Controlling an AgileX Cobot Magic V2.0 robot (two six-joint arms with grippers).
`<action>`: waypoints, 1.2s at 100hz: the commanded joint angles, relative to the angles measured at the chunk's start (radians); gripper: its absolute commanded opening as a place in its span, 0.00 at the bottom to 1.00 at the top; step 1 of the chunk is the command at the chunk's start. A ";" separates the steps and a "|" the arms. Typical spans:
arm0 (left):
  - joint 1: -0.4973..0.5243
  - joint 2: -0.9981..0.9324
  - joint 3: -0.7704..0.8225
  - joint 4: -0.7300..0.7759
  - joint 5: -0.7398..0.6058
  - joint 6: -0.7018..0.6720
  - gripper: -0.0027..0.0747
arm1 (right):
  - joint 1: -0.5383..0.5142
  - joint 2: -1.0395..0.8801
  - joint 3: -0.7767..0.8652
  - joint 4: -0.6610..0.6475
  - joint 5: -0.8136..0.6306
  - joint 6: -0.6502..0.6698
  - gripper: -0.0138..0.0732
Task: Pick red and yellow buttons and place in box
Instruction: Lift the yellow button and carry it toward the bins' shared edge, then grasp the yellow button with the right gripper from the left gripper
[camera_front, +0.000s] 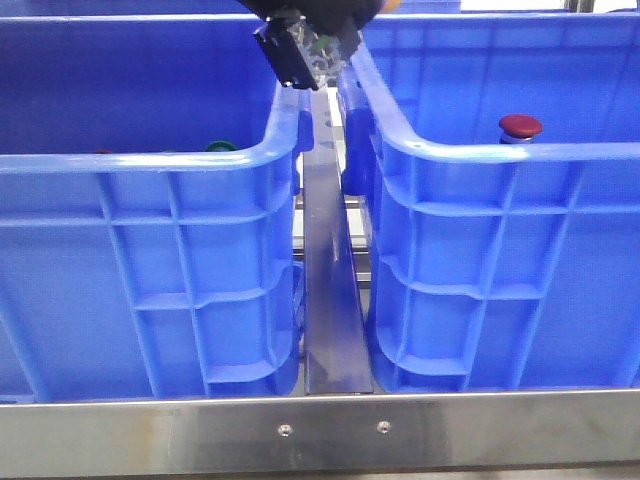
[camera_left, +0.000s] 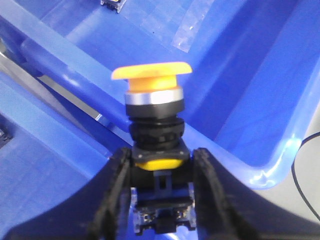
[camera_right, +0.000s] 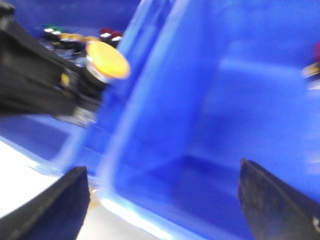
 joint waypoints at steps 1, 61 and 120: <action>-0.009 -0.032 -0.029 -0.023 -0.048 0.000 0.11 | -0.008 0.076 -0.086 0.123 0.016 0.007 0.88; -0.009 -0.032 -0.029 -0.031 -0.048 0.000 0.11 | -0.002 0.503 -0.358 0.478 0.250 -0.016 0.80; -0.009 -0.032 -0.029 -0.035 -0.048 0.000 0.14 | -0.002 0.541 -0.358 0.501 0.254 -0.021 0.31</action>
